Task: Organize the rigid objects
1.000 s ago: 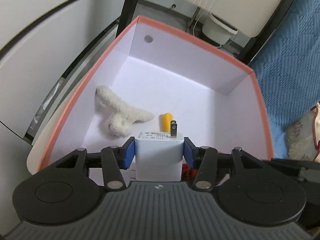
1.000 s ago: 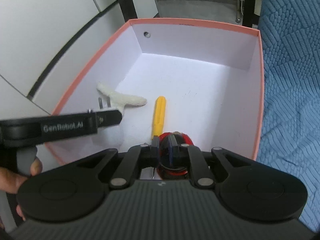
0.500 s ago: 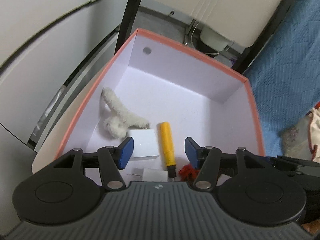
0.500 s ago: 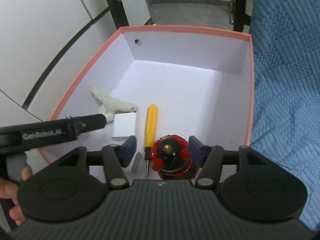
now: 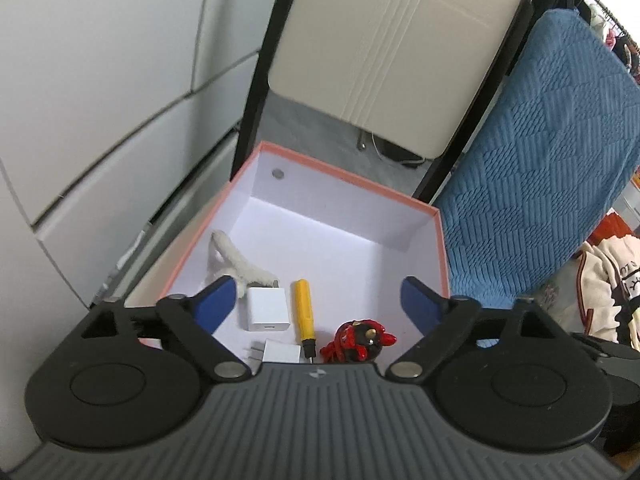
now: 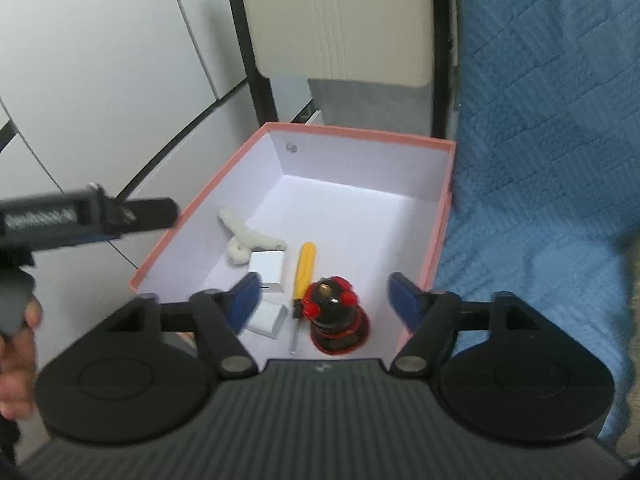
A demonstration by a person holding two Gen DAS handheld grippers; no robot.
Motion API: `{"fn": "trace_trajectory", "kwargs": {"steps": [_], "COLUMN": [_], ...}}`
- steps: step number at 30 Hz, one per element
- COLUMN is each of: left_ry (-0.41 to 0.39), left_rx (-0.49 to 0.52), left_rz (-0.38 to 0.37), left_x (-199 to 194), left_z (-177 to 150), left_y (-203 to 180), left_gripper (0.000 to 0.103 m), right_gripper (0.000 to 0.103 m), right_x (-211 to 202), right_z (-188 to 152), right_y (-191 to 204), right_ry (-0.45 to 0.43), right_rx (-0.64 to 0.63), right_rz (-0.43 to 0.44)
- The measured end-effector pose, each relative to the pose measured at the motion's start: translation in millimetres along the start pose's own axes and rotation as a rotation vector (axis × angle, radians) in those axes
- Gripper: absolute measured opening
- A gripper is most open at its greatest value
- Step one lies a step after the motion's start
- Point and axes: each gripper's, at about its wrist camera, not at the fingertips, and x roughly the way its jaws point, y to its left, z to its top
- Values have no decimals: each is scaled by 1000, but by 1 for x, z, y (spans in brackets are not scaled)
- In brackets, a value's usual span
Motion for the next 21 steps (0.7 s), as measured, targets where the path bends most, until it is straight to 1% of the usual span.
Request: {"fn": "trace_trajectory", "kwargs": {"steps": [1,3,14,21], "left_ry": [-11,-25,-38,-60], "left_rx": [1,6,12,-6], "left_rz": [10,21,40,73], "left_x": [-8,-24,-93,-119], "left_z": [-2,-7,-48,-71], "left_y": [-1,-3,-27,-30], "left_gripper": [98,99,101,101], "right_gripper": [94,94,94,94], "right_x": [-9,-23,-84,-108], "right_z": [-2,-4,-26,-47], "right_y": [-1,-3,3,5], "right_ry": [-14,-27,-111,-109], "right_rx": [-1,-7,-30,-51], "right_rz": [2,-1,9,34]}}
